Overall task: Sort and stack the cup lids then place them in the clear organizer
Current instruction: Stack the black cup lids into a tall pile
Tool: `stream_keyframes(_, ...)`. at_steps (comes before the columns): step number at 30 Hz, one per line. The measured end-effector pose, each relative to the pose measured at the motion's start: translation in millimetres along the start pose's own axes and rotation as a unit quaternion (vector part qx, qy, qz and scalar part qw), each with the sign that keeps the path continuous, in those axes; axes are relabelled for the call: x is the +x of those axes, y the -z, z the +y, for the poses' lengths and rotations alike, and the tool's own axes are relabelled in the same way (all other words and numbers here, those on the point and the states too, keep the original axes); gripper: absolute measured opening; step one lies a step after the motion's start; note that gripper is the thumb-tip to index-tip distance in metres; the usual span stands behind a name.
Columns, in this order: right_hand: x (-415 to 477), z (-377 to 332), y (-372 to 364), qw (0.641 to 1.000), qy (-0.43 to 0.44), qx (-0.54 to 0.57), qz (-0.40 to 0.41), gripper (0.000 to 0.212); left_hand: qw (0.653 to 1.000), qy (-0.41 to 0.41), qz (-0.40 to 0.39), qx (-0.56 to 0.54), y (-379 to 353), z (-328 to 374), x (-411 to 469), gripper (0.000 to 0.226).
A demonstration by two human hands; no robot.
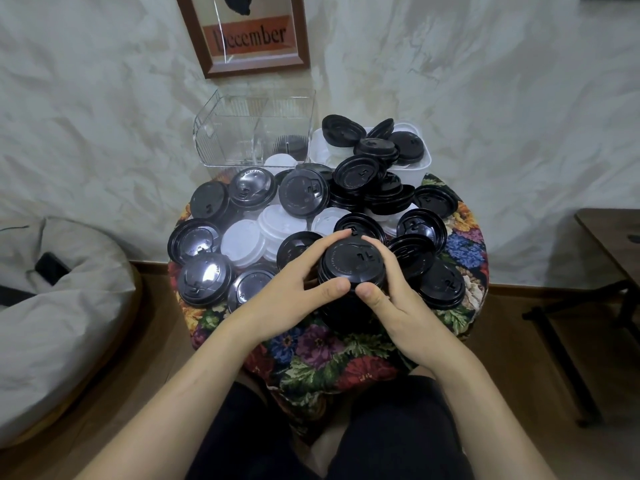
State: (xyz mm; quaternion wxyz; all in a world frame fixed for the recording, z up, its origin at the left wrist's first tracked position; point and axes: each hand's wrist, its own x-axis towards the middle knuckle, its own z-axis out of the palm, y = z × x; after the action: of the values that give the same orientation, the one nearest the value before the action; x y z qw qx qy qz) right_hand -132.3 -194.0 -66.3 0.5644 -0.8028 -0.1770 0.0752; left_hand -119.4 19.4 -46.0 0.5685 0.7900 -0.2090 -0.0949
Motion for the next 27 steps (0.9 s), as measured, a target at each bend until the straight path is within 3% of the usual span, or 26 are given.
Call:
stream_keyframes(6,-1,-6,3,1.0,-0.008,-0.022,0.001,0.083,1.0,-0.01,0.004,-0.013,0,-1,0,0.06)
stream_keyframes(11,-4,-17,8,0.992,0.006,-0.111,0.051,0.077,0.999,-0.012,0.018,-0.031,1,-2,2,0.058)
stream_keyframes(16,-6,-23,-1,0.995,0.013,-0.067,0.077,0.062,0.999,-0.008,-0.001,-0.036,8,0,4,0.059)
stream_keyframes(19,-7,-24,-4,0.995,0.0,-0.046,0.084,0.056,1.0,-0.01,-0.009,-0.025,17,3,8,0.048)
stream_keyframes(23,-5,-23,0,0.996,-0.013,-0.044,0.078,0.072,0.995,-0.042,0.091,-0.031,32,19,35,0.031)
stream_keyframes(27,-6,-22,0,0.996,-0.024,-0.036,0.076,0.07,0.975,-0.075,0.186,0.093,51,31,95,0.02)
